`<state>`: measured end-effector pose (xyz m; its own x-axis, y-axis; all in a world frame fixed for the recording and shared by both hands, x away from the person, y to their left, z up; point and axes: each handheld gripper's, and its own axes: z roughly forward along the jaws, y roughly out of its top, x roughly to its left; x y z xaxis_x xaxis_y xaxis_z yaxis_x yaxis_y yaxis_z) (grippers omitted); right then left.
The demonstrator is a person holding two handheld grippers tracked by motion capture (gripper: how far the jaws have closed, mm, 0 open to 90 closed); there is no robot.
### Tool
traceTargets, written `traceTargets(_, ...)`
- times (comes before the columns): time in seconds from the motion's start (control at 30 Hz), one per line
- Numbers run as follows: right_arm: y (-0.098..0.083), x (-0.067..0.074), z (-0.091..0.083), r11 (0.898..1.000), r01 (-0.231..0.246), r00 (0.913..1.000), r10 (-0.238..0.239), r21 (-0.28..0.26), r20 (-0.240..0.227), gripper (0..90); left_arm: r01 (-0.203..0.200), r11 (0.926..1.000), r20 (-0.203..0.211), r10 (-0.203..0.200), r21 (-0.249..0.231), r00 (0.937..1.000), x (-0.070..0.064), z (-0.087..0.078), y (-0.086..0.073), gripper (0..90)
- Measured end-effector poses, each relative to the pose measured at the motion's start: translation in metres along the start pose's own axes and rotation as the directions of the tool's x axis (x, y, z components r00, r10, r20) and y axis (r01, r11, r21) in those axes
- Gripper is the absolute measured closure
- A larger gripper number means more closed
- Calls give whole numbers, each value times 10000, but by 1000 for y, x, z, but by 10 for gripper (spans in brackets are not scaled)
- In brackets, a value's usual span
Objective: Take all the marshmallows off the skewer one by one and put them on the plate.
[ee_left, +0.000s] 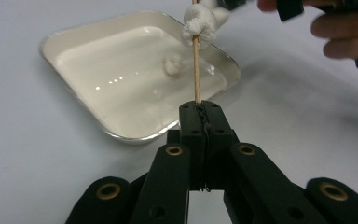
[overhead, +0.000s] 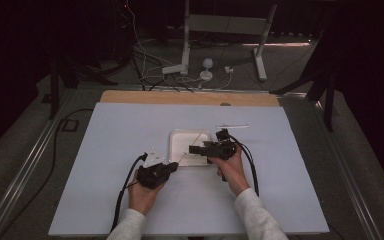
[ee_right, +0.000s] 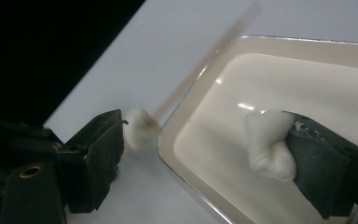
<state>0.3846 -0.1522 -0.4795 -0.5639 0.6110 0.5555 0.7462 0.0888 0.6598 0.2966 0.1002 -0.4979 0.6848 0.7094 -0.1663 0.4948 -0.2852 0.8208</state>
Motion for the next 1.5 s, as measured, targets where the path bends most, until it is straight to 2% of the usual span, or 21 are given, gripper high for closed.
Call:
traceTargets(0.1,1,1,0,9999,-57,10000,56,-92,-38,144,-102,9998,245,98,167,9997,-5,5,-2,900)
traceTargets(0.2,4,2,0,9998,-139,9999,138,-173,-93,144,-252,9990,295,242,369,9993,-10,10,-2,900)
traceTargets(0.4,2,4,3,10000,35,10000,-35,83,29,153,-112,9998,218,109,156,9997,-9,8,-2,900)
traceTargets(0.47,-1,8,7,9988,188,9996,-179,458,-203,219,-90,9999,173,88,79,9998,-8,7,-2,900)
traceTargets(0.53,-2,10,9,9981,258,9995,-246,562,-217,238,-77,10000,124,77,-13,9999,-8,6,-2,900)
traceTargets(0.6,-4,13,12,9972,245,9989,-216,708,-418,306,-21,9999,63,22,-118,10000,-8,5,-1,900)
traceTargets(0.73,-6,16,18,9951,-40,9954,134,986,-946,478,77,9995,-79,-80,-303,9999,-6,2,-1,900)
traceTargets(0.8,-7,16,21,9931,-261,9923,396,1145,-1175,519,117,9992,-147,-122,-386,9998,-5,1,-1,900)
traceTargets(0.9,-9,16,23,9909,-363,9903,531,1299,-1284,565,182,9987,-170,-190,-486,9997,-5,0,-1,900)
traceTargets(1.03,-9,17,23,9917,-470,9871,644,1196,-1465,720,194,9984,-130,-202,-539,9997,-5,0,-1,900)
traceTargets(1.3,-7,20,21,9954,-481,9847,612,826,-1633,782,270,9975,111,-263,-654,9996,-3,-2,-1,897)
traceTargets(1.33,-7,22,21,9956,-430,9841,566,830,-1685,788,306,9972,130,-298,-681,9995,-2,-1,-1,846)
traceTargets(1.37,-7,22,21,9956,-430,9841,566,830,-1685,788,357,9968,128,-349,-716,9993,-2,-1,-1,846)
traceTargets(1.43,-8,23,22,9955,-364,9835,512,877,-1736,791,366,9969,136,-358,-700,9993,-2,0,-1,772)
traceTargets(1.5,-8,26,23,9952,-282,9829,447,940,-1785,793,335,9975,125,-328,-615,9994,-2,2,-2,762)
